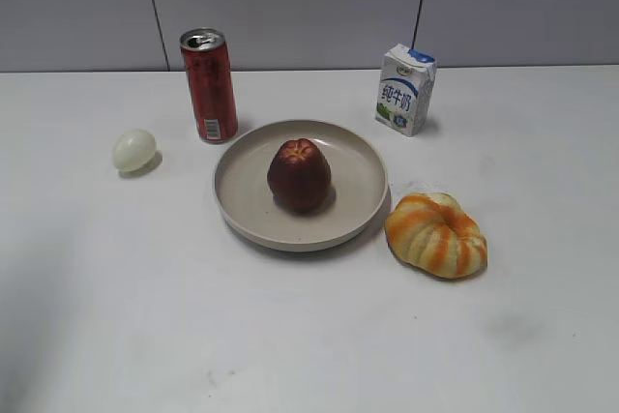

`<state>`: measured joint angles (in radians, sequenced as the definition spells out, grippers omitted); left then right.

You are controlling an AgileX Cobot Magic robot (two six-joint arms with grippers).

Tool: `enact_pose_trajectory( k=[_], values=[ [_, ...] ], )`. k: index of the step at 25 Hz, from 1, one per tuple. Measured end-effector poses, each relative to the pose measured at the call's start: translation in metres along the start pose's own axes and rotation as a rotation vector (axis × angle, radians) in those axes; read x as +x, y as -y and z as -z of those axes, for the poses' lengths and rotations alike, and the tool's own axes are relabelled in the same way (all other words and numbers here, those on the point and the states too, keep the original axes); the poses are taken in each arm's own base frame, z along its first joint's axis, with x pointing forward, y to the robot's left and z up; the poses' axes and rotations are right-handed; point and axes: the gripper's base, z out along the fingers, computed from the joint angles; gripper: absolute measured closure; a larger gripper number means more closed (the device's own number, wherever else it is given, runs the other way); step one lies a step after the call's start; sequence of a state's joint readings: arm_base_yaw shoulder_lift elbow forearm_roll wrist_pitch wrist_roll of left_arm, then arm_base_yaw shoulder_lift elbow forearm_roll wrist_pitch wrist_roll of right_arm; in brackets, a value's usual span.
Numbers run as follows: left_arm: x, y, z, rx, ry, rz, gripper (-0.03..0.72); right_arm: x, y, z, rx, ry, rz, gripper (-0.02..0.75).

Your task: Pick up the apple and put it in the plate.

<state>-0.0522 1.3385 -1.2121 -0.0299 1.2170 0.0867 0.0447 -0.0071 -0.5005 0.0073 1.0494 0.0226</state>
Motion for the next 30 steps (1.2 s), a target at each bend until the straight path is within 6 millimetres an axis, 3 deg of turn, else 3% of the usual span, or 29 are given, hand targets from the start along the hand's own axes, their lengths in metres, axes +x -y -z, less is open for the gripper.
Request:
enact_pose_trajectory(
  k=[9, 15, 25, 30],
  values=[
    [0.137, 0.010, -0.006, -0.006, 0.026, -0.002, 0.097, 0.000, 0.000, 0.000, 0.000, 0.000, 0.000, 0.153],
    [0.201, 0.015, -0.003, -0.020, 0.204, -0.007, 0.098, 0.000, 0.000, 0.000, 0.000, 0.000, 0.000, 0.153],
    [0.260, 0.020, 0.022, -0.060, 0.676, -0.019, 0.115, 0.000, 0.000, 0.000, 0.000, 0.000, 0.000, 0.153],
    [0.264, 0.020, 0.020, -0.066, 0.718, -0.020, 0.116, 0.000, 0.000, 0.000, 0.000, 0.000, 0.000, 0.153]
  ],
)
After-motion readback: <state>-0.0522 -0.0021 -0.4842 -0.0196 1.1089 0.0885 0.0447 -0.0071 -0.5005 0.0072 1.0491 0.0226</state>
